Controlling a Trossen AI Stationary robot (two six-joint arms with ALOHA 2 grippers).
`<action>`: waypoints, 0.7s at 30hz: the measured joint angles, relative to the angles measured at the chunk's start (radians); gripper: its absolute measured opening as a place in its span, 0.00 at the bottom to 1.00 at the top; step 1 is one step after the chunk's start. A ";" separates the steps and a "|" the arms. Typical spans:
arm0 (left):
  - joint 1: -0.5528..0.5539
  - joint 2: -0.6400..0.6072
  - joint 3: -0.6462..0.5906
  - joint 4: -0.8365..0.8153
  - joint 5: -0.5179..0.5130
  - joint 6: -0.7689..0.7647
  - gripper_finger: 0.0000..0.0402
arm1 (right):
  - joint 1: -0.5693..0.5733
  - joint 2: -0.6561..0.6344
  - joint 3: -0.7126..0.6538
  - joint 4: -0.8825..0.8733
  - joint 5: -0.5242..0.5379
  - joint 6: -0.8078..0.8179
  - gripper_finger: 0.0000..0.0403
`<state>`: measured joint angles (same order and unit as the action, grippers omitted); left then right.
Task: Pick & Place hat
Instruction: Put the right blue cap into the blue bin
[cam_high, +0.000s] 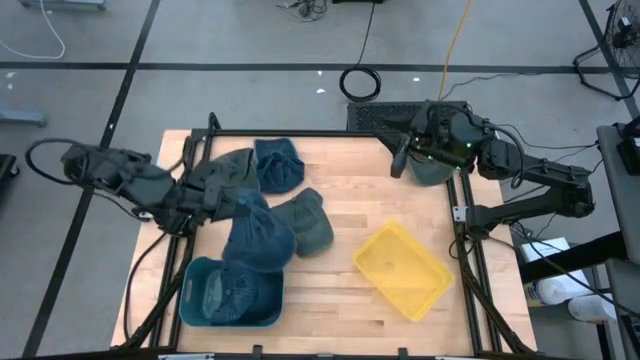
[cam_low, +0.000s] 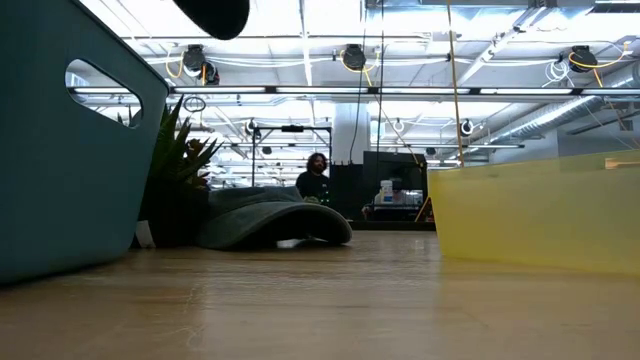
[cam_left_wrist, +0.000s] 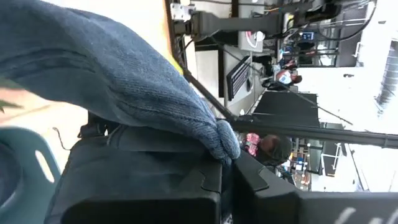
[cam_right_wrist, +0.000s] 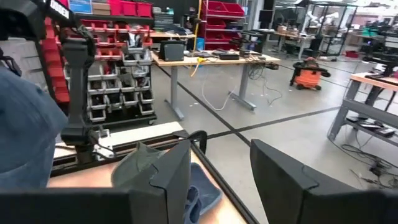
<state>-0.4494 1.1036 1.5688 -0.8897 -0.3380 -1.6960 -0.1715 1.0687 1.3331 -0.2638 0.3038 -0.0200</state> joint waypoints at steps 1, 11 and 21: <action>-0.014 0.008 0.000 -0.002 -0.006 -0.016 0.01 | 0.000 0.000 0.000 -0.001 -0.011 0.000 0.39; -0.181 0.074 -0.001 -0.051 -0.061 -0.250 0.01 | 0.001 0.000 0.000 -0.005 -0.047 0.015 0.39; -0.356 0.112 -0.001 -0.091 -0.265 -0.411 0.01 | 0.001 0.000 0.000 -0.004 -0.048 0.016 0.39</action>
<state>-0.8051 1.2151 1.5681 -0.9810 -0.6032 -2.1066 -0.1707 1.0687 1.3331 -0.2680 0.2562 -0.0040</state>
